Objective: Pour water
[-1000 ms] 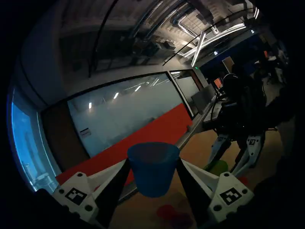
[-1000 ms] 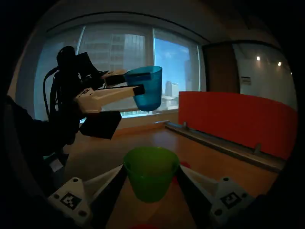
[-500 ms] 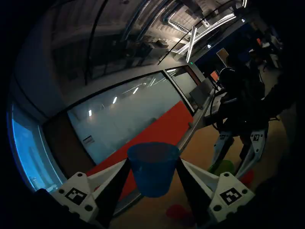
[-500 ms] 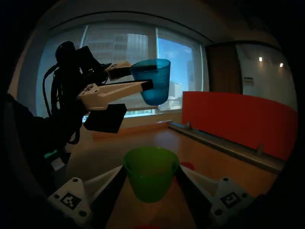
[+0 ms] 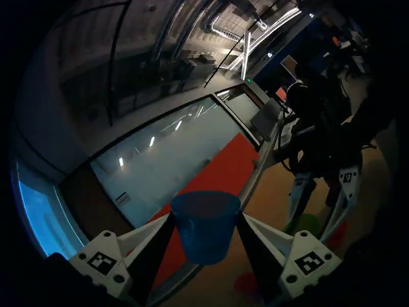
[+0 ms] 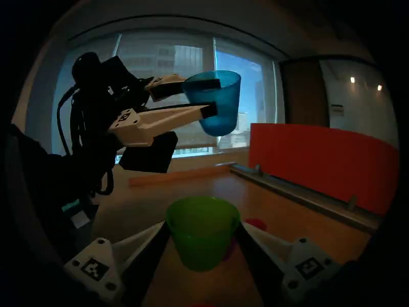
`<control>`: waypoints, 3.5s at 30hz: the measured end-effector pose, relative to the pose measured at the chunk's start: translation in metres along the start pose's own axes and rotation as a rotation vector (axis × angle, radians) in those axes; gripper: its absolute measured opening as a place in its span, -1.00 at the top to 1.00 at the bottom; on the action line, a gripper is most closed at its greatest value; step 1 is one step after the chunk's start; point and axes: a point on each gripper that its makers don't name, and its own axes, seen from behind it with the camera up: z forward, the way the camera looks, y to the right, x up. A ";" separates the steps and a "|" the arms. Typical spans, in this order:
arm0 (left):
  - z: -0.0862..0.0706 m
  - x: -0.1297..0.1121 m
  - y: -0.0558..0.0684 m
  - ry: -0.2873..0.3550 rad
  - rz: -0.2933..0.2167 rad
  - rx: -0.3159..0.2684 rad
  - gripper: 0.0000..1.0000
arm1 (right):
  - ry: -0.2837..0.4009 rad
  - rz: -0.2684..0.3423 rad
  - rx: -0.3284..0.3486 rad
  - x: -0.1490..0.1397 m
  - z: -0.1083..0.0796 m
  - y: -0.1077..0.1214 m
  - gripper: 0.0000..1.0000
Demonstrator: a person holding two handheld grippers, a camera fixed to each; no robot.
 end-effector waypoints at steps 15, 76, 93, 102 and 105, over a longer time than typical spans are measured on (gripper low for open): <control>-0.001 0.008 0.000 0.006 0.069 0.001 -0.69 | 0.005 -0.009 0.001 0.002 0.002 -0.002 -0.80; 0.014 0.015 0.001 0.032 0.388 0.072 -0.68 | 0.018 -0.006 -0.009 0.004 -0.003 0.003 -0.80; 0.010 0.024 -0.002 0.047 0.424 0.082 -0.69 | 0.021 -0.010 -0.016 0.007 -0.003 0.004 -0.79; 0.009 0.025 -0.001 0.049 0.447 0.081 -0.69 | 0.024 -0.011 -0.018 0.010 -0.003 0.005 -0.79; 0.008 0.025 0.001 0.049 0.452 0.076 -0.69 | 0.024 -0.013 -0.019 0.011 -0.003 0.005 -0.79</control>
